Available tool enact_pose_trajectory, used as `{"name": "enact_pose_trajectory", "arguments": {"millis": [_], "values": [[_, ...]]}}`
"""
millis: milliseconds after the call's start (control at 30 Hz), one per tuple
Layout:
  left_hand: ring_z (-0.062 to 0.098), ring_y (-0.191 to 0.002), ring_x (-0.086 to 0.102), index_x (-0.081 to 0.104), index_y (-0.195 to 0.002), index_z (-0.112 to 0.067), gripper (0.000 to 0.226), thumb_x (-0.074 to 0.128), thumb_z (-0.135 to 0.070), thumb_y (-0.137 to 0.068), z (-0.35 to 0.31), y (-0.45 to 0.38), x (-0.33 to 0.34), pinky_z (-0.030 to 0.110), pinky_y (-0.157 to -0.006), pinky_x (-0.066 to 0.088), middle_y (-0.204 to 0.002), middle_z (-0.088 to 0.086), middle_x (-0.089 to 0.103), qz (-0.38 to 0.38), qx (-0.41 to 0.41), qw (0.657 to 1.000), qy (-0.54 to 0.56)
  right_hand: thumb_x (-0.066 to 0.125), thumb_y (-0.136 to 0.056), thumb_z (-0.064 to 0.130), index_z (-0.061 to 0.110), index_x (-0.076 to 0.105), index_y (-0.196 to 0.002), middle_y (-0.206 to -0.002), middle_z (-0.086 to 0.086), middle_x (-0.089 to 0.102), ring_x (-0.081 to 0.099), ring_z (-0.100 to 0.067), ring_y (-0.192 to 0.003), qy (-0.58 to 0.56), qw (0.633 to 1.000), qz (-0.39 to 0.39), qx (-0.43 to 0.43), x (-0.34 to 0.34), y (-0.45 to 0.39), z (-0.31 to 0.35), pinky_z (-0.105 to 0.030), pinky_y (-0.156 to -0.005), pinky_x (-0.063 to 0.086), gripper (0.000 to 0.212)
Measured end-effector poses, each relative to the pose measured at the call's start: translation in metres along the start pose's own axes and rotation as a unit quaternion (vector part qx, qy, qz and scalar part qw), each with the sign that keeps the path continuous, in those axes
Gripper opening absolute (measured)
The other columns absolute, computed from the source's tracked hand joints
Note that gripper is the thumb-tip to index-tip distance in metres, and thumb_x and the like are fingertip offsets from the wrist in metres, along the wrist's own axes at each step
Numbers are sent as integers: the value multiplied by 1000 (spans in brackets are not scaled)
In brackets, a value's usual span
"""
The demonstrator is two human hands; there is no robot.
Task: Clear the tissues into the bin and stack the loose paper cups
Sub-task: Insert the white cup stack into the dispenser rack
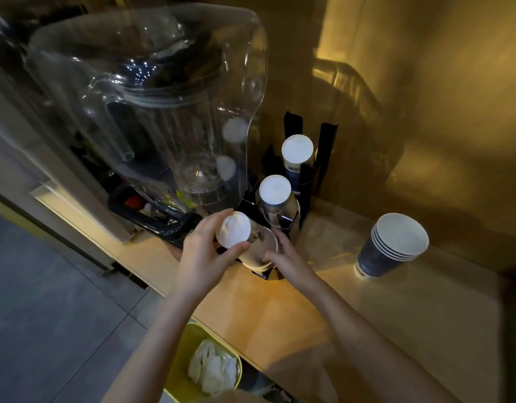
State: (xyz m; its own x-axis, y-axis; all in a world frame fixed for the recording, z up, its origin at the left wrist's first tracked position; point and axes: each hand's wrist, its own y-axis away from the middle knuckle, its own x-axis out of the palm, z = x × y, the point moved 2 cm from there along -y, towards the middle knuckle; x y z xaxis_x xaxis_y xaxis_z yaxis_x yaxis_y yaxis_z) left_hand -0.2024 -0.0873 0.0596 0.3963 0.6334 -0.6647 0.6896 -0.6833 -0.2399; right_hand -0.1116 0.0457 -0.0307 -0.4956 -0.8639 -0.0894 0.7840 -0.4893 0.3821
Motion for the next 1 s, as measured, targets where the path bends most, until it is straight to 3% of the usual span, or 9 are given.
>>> {"name": "enact_pose_trajectory", "arguments": {"millis": [100,233,300,400,500,633,800,900,1000], "values": [[13,-120,48,49,-130,-11,64,76,-21,-73,7,-2,20,26,-99,38,-130,3,55,59,12,998,-19,47,-90,6,18,31,-140,-128,3,43,41,-13,-116,-34,999,-22,29,-4,1,-11,-19,-82,39,54],[21,-130,43,38,-138,-12,72,73,-22,-76,12,-5,42,25,-103,34,-139,7,46,137,5,989,-52,43,-96,14,13,44,-133,-118,-4,55,51,-19,-113,-34,997,-51,38,-5,2,-18,-22,-80,41,36],[22,-130,41,33,-141,-13,72,70,-23,-79,13,-9,48,30,-105,36,-142,7,41,163,10,984,-74,42,-97,17,11,44,-133,-121,-7,55,50,-21,-116,-15,997,-63,38,-6,4,-20,-22,-83,39,37],[27,-130,41,26,-144,-11,73,65,-22,-83,16,-15,50,36,-105,38,-144,10,36,200,14,973,-113,44,-97,22,12,47,-132,-118,-3,54,48,-13,-108,16,998,-62,24,-9,7,-21,-14,-75,40,37],[27,-128,43,25,-144,-10,73,64,-24,-84,18,-19,48,36,-105,38,-144,10,35,227,16,965,-134,46,-96,26,12,51,-128,-118,-9,59,53,-20,-105,60,996,-69,16,-11,8,-24,-27,-81,39,36],[29,-128,44,25,-143,-9,72,63,-27,-85,15,-20,48,37,-104,40,-145,11,36,233,23,959,-158,46,-95,23,11,53,-125,-112,-15,64,58,-30,-101,181,981,-69,-17,-15,13,-20,-31,-73,41,33],[26,-130,42,25,-143,-9,74,62,-32,-84,6,-18,48,36,-104,42,-145,9,36,223,10,952,-210,42,-95,22,9,55,-114,-103,-15,65,60,-33,-92,468,873,-92,-104,-36,34,12,-33,-65,39,26],[27,-114,53,47,-128,-8,53,62,-33,-83,-18,-24,40,38,-89,51,-124,11,53,142,32,964,-220,39,-96,25,9,55,-105,-97,-14,66,61,-35,-90,558,811,-126,-125,-59,51,29,-36,-64,39,25],[28,-93,61,60,-109,-10,33,58,-33,-85,-51,-31,37,41,-72,55,-101,10,63,92,85,971,-201,40,-94,27,8,57,-97,-91,-15,67,62,-35,-87,586,782,-168,-131,-89,68,39,-36,-62,40,25]]}}
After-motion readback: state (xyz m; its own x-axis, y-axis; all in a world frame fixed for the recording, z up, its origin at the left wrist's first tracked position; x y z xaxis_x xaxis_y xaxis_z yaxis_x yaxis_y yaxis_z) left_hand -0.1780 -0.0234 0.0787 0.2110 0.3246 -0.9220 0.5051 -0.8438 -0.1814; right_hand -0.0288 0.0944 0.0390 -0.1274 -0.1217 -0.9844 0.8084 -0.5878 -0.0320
